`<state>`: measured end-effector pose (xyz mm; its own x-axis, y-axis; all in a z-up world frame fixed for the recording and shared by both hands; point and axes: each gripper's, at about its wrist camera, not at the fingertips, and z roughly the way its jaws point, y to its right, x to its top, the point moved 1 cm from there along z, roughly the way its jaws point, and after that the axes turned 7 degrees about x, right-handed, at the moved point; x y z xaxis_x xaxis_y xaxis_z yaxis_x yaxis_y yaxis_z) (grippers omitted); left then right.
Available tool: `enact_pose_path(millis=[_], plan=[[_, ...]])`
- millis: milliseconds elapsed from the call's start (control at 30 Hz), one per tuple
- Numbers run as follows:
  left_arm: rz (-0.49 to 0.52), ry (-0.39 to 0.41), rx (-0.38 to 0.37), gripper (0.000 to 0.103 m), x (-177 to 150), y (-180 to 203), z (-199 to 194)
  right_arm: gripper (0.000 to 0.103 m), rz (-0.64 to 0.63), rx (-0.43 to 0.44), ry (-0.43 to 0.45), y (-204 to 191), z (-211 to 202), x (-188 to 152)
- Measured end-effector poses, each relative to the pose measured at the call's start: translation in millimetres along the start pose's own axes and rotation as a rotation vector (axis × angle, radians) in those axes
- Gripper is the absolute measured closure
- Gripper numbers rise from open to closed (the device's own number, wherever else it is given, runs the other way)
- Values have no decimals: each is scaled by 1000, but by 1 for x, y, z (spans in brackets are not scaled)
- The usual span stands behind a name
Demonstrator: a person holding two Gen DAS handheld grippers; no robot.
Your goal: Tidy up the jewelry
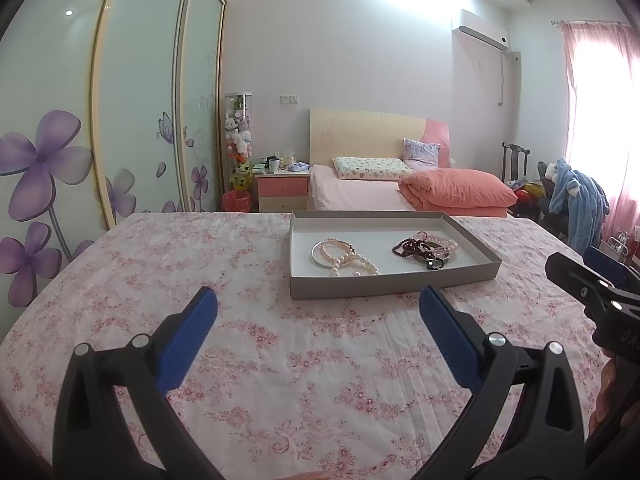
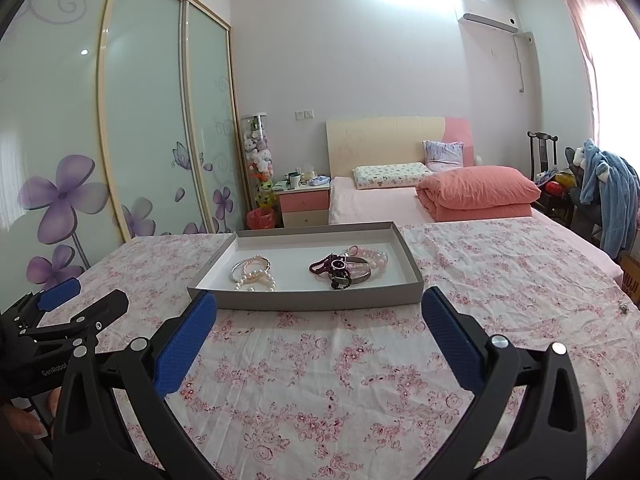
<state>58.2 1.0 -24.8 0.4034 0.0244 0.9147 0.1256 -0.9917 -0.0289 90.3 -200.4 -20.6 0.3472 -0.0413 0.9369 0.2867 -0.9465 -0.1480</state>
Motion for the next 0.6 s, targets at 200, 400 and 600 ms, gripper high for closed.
enact_pose_path(millis=[200,400,600], plan=[[-2,-1,1,4,0,0,0,2,2,1,-1,0,1,0],[-3,-3,5,4,-1,0,1,2,2,0,-1,1,1,1],[-3,-5,4,4,-2,1,1,2,2,0,-2,0,1,-1]])
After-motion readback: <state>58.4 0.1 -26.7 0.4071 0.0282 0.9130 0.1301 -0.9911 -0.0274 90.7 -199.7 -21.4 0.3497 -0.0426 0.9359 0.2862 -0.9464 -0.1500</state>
